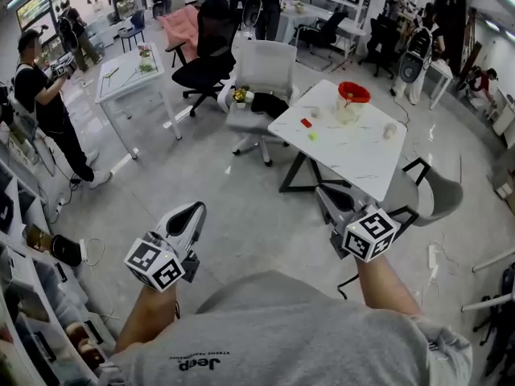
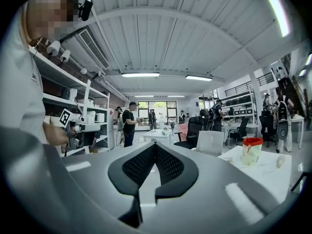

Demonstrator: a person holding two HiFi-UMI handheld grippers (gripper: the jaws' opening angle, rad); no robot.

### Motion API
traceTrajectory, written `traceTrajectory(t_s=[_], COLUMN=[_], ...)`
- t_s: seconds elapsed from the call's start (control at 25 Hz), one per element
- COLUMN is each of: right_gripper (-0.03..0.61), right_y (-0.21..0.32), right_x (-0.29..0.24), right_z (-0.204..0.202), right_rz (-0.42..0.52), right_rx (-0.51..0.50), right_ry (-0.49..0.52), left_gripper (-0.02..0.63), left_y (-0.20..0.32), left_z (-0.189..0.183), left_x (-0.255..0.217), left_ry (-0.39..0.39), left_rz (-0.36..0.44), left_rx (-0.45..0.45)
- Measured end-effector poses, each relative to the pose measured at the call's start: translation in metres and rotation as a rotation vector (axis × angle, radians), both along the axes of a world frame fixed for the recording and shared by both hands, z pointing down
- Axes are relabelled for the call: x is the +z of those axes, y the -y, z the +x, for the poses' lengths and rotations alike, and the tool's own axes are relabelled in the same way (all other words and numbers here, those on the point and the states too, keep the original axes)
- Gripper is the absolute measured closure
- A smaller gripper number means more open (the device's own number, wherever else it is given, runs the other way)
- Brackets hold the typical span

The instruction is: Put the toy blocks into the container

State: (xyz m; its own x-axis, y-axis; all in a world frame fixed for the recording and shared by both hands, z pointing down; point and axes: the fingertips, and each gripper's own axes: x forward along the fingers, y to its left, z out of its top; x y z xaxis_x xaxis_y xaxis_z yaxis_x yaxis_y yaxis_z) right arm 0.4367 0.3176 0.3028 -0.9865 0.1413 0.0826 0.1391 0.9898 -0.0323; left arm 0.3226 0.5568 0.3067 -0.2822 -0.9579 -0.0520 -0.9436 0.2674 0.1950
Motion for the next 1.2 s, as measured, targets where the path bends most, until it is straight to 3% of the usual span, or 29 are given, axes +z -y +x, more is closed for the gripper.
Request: traceTrajectory(t_s=[0.12, 0.2, 0.32, 0.92, 1.2], right_gripper=[0.539, 0.305, 0.212, 0.202, 0.202], right_y=[-0.001, 0.000, 0.009, 0.085, 0.096], right_x=[0.000, -0.002, -0.006, -0.005, 0.009], right_z=[0.000, 0.000, 0.003, 0.035, 0.004], right_rz=[-0.008, -0.034, -0.049, -0.028, -0.047], right_rx=[-0.047, -0.089, -0.109, -0.160, -0.176], right_ry=[0.002, 0.005, 0.022, 0.027, 0.017], left_gripper=[0.555, 0.555, 0.555, 0.555, 0.555], left_y=[0.005, 0.011, 0.021, 0.089, 0.093], left_z=[0.002, 0.005, 0.011, 0.057, 0.035], left_x=[-0.001, -0.002, -0.005, -0.005, 0.005], left_ry=[0.001, 0.002, 0.008, 0.013, -0.001], left_rz=[-0.002, -0.003, -0.004, -0.009, -0.027], left_rx=[-0.006, -0.009, -0.015, -0.081, -0.097])
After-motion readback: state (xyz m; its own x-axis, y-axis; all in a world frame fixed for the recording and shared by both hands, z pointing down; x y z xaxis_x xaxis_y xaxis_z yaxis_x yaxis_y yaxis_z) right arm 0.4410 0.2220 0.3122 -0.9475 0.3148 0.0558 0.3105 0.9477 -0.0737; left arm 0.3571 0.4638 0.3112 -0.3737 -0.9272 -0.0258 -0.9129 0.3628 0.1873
